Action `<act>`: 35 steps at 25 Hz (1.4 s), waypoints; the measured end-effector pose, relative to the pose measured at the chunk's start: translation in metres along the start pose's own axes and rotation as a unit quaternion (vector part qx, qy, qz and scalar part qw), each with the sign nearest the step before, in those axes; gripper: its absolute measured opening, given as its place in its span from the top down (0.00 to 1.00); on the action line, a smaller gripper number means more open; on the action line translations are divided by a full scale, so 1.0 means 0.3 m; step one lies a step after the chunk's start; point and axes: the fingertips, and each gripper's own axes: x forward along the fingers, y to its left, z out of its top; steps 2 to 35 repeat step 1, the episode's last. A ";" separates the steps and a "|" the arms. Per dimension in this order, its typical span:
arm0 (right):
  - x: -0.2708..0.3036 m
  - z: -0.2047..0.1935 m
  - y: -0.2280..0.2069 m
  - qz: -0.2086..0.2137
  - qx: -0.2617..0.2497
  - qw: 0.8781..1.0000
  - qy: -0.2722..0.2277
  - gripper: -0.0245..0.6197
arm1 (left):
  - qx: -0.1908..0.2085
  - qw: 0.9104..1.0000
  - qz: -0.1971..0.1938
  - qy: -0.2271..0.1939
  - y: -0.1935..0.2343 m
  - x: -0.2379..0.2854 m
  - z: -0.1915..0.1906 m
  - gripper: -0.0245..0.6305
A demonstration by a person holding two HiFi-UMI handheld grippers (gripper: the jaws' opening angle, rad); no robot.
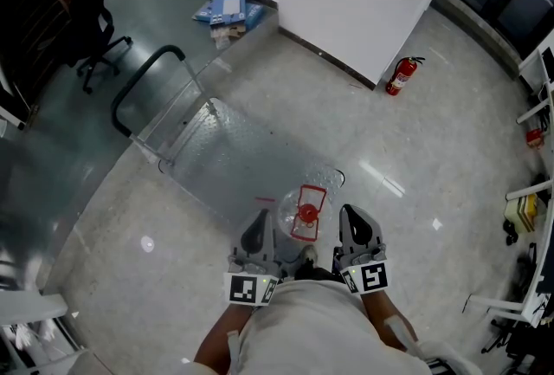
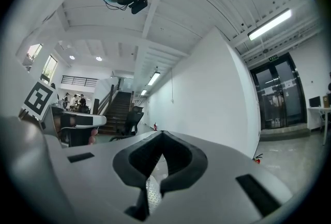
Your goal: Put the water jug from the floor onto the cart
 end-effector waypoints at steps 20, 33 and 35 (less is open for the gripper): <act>0.001 0.001 0.000 0.000 0.000 1.000 -0.001 0.95 | -0.001 1.000 0.001 0.001 0.002 0.002 -0.002 0.96; 0.001 0.001 0.000 0.000 0.000 1.000 -0.001 0.95 | -0.001 1.000 0.001 0.001 0.002 0.002 -0.002 0.96; 0.001 0.001 0.000 0.000 0.000 1.000 -0.001 0.95 | -0.001 1.000 0.001 0.001 0.002 0.002 -0.002 0.96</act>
